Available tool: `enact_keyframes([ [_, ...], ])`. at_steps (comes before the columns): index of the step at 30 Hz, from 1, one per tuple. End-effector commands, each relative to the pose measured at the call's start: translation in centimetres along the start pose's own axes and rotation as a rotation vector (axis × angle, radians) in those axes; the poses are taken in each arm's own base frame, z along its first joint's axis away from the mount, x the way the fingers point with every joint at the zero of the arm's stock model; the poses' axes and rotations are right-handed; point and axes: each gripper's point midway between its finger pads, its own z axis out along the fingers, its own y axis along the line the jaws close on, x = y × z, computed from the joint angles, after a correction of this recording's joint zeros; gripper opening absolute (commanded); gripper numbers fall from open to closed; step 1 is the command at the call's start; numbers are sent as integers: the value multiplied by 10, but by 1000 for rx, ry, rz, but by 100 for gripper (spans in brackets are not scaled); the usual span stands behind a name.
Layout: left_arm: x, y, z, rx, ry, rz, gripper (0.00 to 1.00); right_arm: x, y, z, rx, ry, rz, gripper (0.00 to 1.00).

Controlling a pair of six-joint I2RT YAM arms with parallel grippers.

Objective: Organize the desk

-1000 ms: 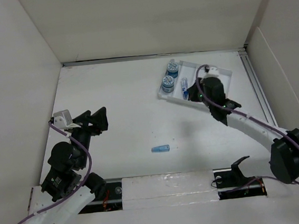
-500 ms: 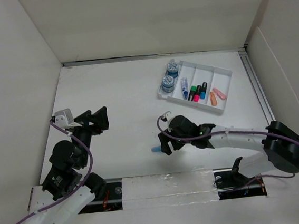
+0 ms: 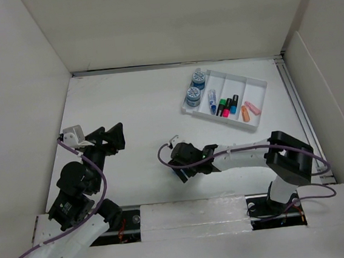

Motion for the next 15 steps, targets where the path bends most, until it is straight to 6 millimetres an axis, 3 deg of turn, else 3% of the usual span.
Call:
enact_keyframes([
  [1, -10, -1, -1, 6, -39, -20, 67, -12, -8, 3, 66, -23, -3, 78],
  [2, -10, -2, -1, 7, -40, -20, 67, -13, -8, 3, 67, -25, -3, 78],
  [3, -8, -2, 0, 7, -34, -17, 67, -12, -8, 5, 68, -22, -7, 67],
  [9, -7, -2, 0, 7, -30, -15, 67, -4, 3, 12, 23, -7, -11, 27],
  [13, -8, -1, 1, 1, -31, -16, 67, -6, 1, 10, 29, -40, 35, 17],
  [15, -7, -2, 1, 2, -26, -15, 67, -22, -5, 3, 32, -95, 86, 13],
])
